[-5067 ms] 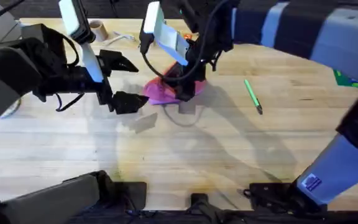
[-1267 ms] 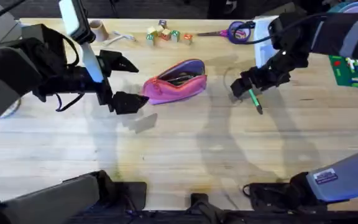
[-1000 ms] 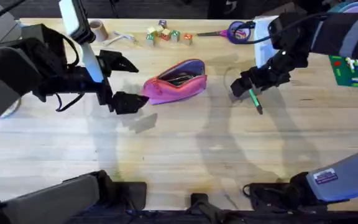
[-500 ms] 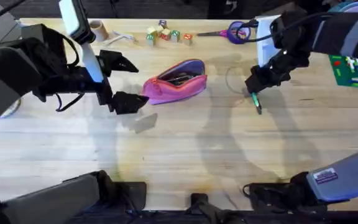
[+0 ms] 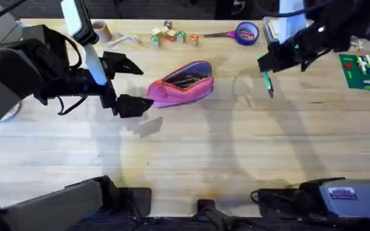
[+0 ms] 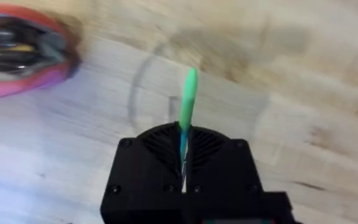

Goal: Unzip the bag, pick up the pens from the table one at a time and place them inside, then zip the bag closed.

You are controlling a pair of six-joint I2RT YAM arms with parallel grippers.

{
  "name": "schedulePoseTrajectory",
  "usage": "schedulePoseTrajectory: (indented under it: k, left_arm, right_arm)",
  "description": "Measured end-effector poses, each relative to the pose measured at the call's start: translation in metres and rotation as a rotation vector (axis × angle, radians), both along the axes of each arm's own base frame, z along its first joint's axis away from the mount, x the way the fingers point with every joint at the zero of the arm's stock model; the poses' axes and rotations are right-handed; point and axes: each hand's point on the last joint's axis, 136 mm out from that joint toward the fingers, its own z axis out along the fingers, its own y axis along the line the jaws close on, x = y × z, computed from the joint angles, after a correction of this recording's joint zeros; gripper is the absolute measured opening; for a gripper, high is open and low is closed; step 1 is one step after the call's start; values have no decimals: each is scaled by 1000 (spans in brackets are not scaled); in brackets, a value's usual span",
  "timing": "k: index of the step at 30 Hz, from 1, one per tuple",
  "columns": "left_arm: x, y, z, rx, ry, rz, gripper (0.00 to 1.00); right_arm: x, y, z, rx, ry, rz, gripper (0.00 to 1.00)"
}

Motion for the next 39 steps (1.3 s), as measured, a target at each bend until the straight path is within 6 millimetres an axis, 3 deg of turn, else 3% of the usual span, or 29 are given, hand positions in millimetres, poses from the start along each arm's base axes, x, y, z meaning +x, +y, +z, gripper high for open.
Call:
schedulePoseTrajectory:
  k: [4, 5, 9, 10, 16, 28, 39]
  left_arm:
    - [0, 0, 0, 0, 0, 0, 992]
    - [0, 0, 0, 0, 0, 0, 993]
    - [0, 0, 0, 0, 0, 0, 994]
    - [0, 0, 0, 0, 0, 0, 993]
    - [0, 0, 0, 0, 0, 0, 993]
    - [0, 0, 0, 0, 0, 0, 993]
    - [0, 0, 0, 0, 0, 0, 993]
  right_arm:
    - [-6, 19, 27, -21, -83, 121, 32]
    - [-11, 40, 40, -36, -136, 225, 32]
    - [-14, 71, 50, -39, -194, 340, 32]
    - [-17, 96, 54, -36, -228, 419, 32]
    - [-13, 138, 73, -9, -354, 524, 32]
    - [-17, 177, 90, 7, -462, 647, 33]
    - [-32, 195, 88, -143, -572, 1101, 33]
